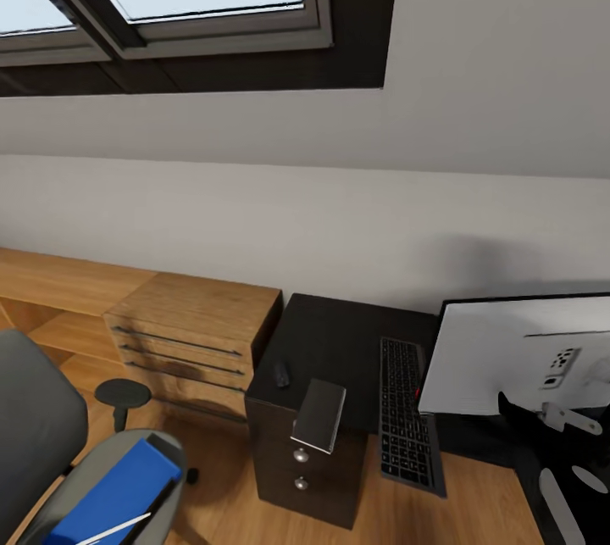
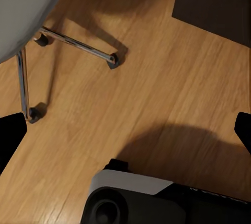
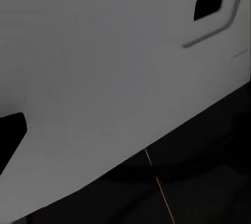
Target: In the bedroom, organize the workspace by keeping the computer under the desk, ensuring the monitor is on the desk, placing the keyboard on the desk next to the monitor, placing the mouse on the desk next to the keyboard, moving the folder from the swivel chair onto the desk next to the mouse, stacking the notebook on top of the folder with the pen on top of the notebook, and positioning the swivel chair next to the desk.
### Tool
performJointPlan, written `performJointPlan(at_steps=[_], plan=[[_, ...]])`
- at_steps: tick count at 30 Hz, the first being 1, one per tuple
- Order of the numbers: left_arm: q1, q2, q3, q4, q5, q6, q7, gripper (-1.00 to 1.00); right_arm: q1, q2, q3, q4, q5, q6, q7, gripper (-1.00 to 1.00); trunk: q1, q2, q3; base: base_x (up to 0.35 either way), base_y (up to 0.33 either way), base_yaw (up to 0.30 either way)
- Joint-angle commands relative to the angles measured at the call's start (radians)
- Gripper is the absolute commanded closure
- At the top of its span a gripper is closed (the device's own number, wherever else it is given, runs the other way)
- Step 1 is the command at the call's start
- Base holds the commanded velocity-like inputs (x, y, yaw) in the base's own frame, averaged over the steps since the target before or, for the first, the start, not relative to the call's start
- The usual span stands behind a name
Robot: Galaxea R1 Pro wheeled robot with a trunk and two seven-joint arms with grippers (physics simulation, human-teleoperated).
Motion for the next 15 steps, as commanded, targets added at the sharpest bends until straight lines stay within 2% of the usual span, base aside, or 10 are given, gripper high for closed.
performJointPlan(at_steps=[1, 5, 15], plan=[[-0.001, 0.001, -0.009, 0.0, 0.009, -0.005, 0.007, -1.0, -0.001, 0.0, 0.001, -0.001, -0.01, 0.001, -0.002, -1.0, 0.001, -0.002, -0.002, 0.183, 0.0, 0.0], [-0.001, 0.003, -0.005, 0.0, 0.011, -0.003, 0.006, -1.0, -0.001, 0.0, 0.001, -0.021, -0.01, 0.001, -0.002, -1.0, 0.001, -0.002, -0.002, 0.06, 0.0, -0.091], [-0.001, 0.002, -0.003, 0.0, 0.012, -0.004, 0.008, -1.0, -0.001, 0.0, 0.001, -0.028, -0.01, 0.001, -0.002, -1.0, 0.001, -0.002, -0.002, 0.004, 0.0, -0.253]])
